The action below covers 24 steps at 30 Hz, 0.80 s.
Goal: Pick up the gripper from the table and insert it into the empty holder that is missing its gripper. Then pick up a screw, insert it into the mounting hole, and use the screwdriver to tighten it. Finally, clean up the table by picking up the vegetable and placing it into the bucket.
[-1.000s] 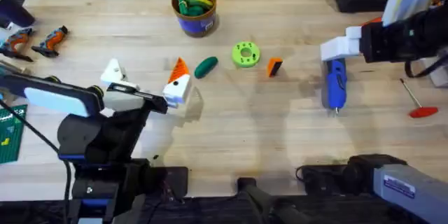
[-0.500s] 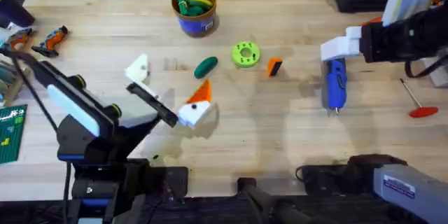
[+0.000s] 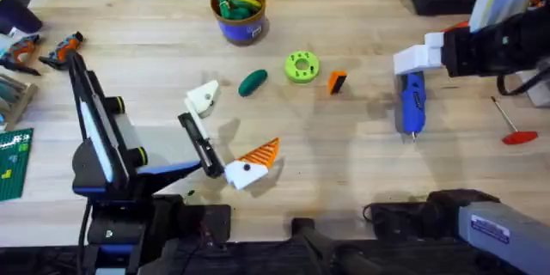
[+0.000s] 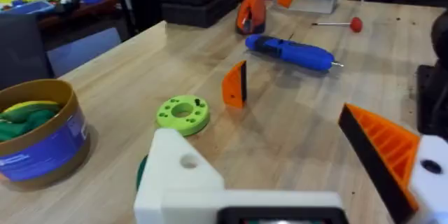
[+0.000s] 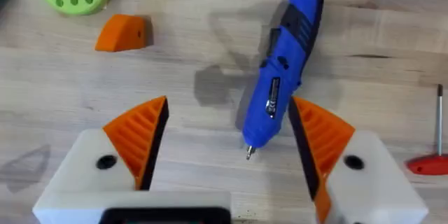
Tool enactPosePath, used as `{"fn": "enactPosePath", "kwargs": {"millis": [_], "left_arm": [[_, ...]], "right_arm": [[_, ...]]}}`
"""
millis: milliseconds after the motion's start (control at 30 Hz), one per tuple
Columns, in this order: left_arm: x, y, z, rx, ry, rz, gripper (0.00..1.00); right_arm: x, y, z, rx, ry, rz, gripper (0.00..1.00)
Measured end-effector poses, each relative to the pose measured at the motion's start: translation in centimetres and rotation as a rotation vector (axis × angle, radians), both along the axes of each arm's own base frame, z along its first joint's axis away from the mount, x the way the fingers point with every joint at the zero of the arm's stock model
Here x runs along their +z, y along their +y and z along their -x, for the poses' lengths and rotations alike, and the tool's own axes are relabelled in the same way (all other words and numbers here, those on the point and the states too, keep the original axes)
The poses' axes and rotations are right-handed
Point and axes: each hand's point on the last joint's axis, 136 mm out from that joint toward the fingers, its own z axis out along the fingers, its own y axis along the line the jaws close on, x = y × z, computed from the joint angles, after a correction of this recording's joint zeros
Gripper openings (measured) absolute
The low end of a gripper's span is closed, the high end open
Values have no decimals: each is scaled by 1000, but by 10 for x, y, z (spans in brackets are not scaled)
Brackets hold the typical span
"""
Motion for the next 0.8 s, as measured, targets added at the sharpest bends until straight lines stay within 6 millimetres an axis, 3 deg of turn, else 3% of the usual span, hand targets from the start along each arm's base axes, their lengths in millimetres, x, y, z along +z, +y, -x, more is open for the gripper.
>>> {"fn": "enactPosePath", "kwargs": {"millis": [800], "left_arm": [[0,-3,6,-35,113,64,985]], "right_arm": [[0,0,0,0,0,0,989]]}}
